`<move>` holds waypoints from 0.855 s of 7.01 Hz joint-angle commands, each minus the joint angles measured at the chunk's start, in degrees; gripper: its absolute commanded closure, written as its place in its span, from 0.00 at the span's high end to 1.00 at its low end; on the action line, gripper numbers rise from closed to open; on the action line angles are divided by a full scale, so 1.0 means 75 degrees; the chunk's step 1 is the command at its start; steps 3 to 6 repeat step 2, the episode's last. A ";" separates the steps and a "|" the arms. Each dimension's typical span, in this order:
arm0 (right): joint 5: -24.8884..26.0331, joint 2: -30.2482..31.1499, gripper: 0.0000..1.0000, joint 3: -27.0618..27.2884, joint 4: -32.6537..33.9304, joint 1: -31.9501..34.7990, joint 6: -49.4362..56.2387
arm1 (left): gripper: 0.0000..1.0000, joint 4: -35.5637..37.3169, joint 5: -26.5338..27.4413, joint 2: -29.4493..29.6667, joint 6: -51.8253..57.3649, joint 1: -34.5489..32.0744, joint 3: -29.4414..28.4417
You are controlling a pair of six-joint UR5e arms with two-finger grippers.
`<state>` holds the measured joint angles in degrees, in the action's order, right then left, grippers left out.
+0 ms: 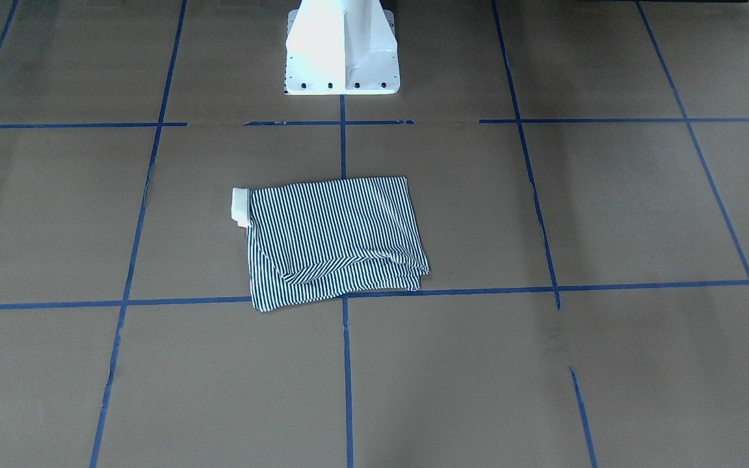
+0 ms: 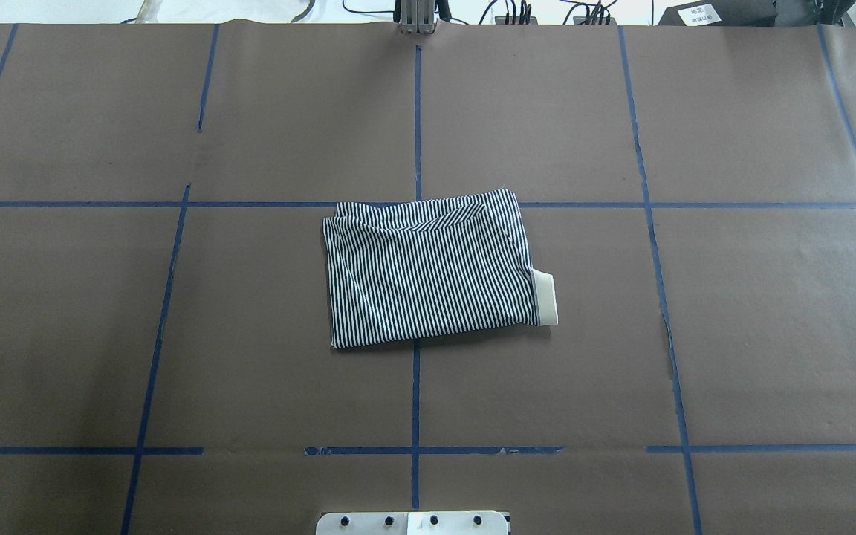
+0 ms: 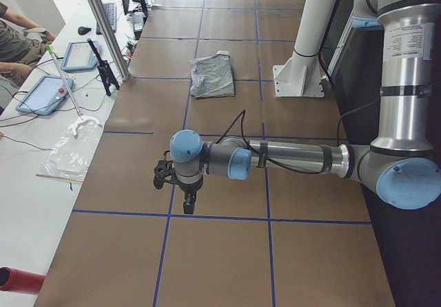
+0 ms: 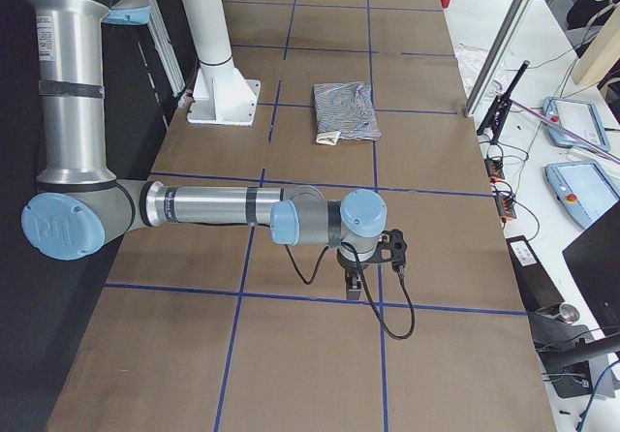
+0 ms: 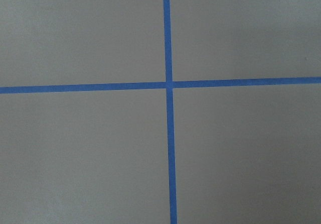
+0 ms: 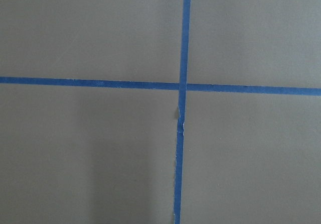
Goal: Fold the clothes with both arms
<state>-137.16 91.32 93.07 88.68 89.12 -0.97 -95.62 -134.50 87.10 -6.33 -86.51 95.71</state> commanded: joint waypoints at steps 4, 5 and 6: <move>-0.0028 0.0011 1.00 0.0012 0.0000 0.0000 0.0000 | 1.00 0.0000 -0.0009 0.0000 0.0000 0.0004 0.0012; -0.0028 0.0011 1.00 0.0012 0.0000 0.0000 0.0000 | 1.00 0.0000 -0.0009 0.0000 0.0000 0.0004 0.0012; -0.0028 0.0011 1.00 0.0012 0.0000 0.0000 0.0000 | 1.00 0.0000 -0.0009 0.0000 0.0000 0.0004 0.0012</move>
